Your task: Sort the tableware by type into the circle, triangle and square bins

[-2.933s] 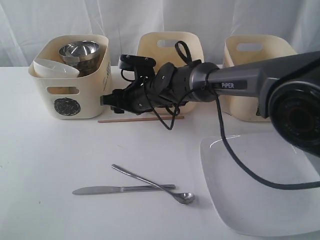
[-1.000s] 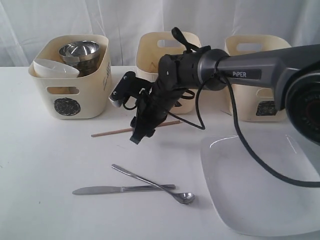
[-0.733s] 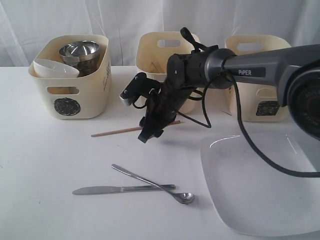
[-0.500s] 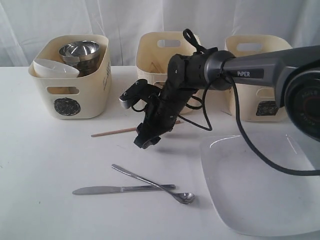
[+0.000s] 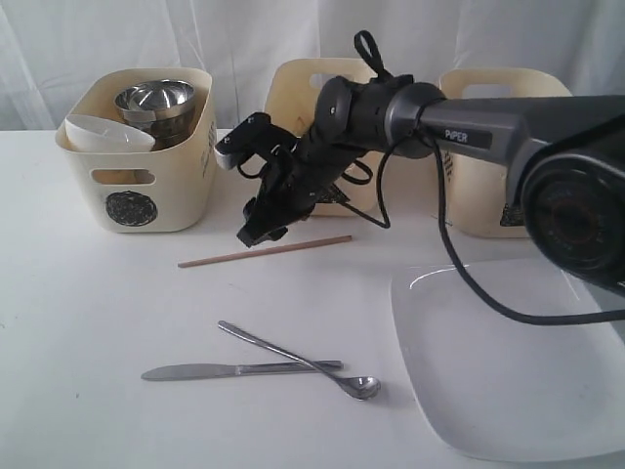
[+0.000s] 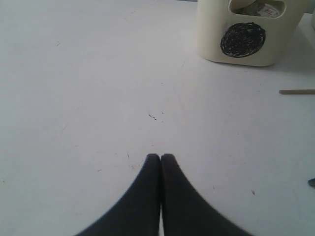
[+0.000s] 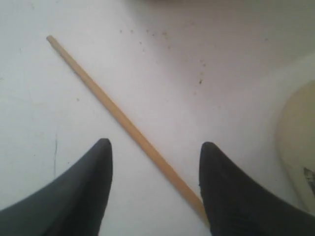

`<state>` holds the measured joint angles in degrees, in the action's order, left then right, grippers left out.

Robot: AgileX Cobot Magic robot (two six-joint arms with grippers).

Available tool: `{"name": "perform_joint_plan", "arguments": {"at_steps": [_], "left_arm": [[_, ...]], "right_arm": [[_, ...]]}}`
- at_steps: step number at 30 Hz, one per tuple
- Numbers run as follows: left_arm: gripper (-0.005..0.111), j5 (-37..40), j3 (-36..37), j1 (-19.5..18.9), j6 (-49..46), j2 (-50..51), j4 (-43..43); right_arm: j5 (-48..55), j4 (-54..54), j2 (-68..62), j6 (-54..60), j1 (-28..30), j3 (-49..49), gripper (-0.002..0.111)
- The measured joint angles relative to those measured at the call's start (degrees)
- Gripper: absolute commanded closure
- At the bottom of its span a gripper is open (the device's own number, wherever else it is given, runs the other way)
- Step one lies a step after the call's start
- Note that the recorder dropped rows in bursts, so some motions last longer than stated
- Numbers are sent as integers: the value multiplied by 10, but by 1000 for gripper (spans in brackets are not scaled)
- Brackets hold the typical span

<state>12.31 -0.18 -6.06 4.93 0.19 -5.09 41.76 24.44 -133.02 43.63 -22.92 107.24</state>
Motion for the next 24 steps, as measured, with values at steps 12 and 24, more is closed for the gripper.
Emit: {"name": "perform_joint_plan", "arguments": {"at_steps": [12, 24], "left_arm": [[107, 0, 0, 0, 0, 0, 0], [107, 0, 0, 0, 0, 0, 0]], "right_arm": [[51, -15, -27, 44, 0, 19, 60], [44, -19, -48, 53, 0, 25, 68]]}}
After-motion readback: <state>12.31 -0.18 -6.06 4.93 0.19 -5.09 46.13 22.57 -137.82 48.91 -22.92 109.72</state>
